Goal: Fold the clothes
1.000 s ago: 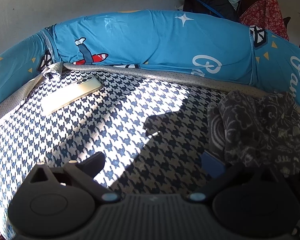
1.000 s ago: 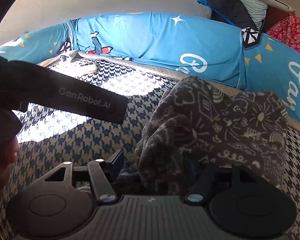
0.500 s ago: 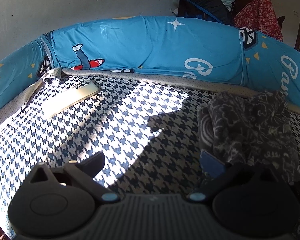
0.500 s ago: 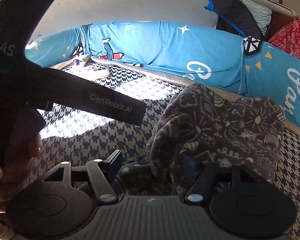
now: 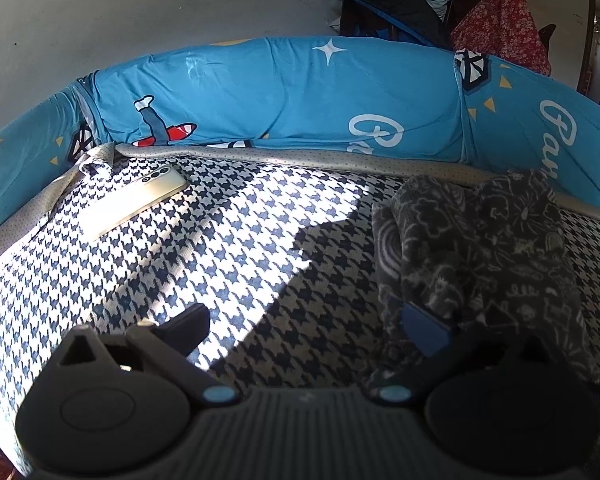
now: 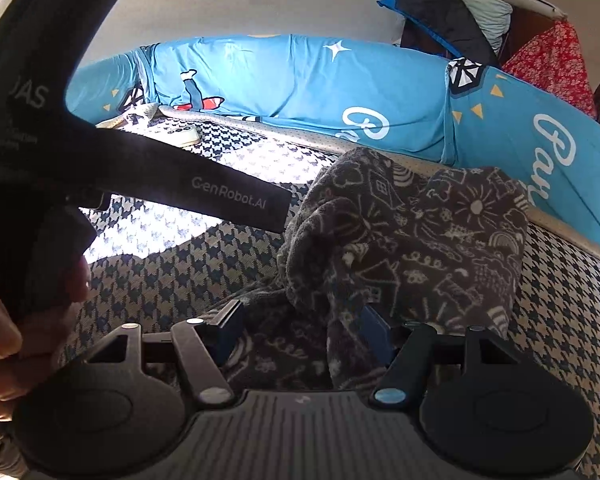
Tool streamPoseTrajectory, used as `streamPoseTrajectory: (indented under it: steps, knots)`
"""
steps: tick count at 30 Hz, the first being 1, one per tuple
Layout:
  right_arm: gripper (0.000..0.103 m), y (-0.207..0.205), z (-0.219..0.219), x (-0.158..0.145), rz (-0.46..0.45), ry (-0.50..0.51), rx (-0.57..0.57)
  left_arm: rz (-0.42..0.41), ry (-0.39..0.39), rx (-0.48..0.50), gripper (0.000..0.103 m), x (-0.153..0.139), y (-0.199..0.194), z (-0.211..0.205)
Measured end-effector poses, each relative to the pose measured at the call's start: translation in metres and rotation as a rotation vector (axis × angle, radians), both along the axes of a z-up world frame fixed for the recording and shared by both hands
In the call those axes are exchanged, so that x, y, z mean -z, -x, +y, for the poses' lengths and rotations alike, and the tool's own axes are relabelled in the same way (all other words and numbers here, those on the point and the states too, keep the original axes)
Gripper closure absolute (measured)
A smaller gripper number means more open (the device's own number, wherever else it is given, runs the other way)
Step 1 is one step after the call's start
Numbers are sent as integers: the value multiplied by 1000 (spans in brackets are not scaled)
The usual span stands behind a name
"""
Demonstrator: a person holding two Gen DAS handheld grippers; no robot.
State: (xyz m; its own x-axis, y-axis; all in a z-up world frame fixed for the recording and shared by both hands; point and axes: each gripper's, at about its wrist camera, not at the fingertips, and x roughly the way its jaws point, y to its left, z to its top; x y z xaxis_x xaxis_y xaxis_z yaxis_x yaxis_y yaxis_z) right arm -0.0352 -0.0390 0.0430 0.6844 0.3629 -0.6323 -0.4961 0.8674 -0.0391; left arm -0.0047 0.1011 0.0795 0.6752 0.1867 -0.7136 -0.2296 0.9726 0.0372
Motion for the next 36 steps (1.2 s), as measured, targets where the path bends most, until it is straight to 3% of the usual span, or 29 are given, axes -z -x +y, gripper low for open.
streamPoseTrajectory:
  steps: [15, 25, 32, 36]
  knots:
    - [38, 28, -36, -2, -5, -44, 129, 1, -37, 74, 0, 5, 12, -23]
    - [38, 33, -55, 6, 62, -47, 297, -23, -75, 107, 0, 12, 30, -34]
    - [38, 36, -67, 9, 85, -43, 376, -2, -38, 90, 0, 23, 45, -30]
    - [38, 38, -74, 9, 95, -47, 404, 1, -57, 96, 0, 29, 56, -35]
